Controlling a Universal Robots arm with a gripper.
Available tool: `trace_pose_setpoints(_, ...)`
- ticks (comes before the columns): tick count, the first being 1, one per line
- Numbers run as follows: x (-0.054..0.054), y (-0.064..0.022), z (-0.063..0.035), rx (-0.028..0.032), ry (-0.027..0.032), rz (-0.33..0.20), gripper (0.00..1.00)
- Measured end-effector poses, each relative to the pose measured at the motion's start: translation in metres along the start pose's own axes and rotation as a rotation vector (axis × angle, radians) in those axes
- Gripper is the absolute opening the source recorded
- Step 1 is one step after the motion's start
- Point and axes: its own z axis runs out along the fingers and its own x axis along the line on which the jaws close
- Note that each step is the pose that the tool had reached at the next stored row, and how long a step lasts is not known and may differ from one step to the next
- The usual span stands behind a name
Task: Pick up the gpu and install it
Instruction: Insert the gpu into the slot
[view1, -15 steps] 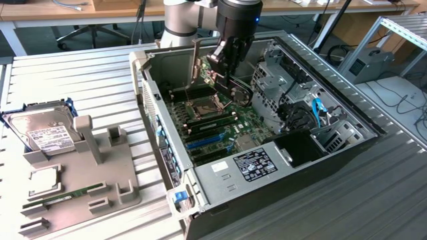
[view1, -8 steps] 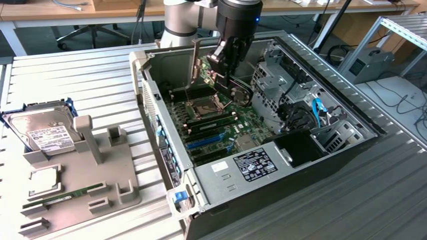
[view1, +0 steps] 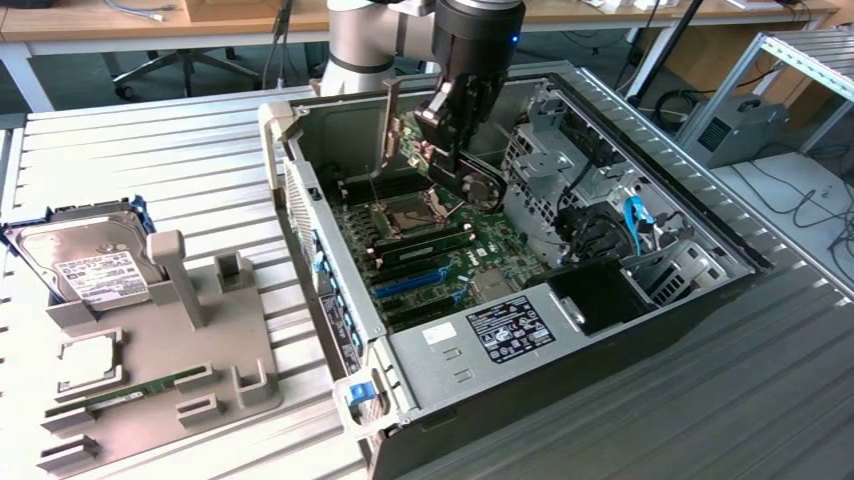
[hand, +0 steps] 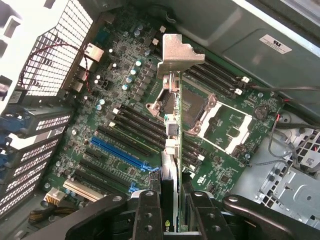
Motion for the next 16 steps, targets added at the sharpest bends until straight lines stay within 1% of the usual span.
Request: trace_pose_setpoints(16, 0.0000, 0.0000, 0.0000, -0.0007, -0.0011, -0.023, 0.26)
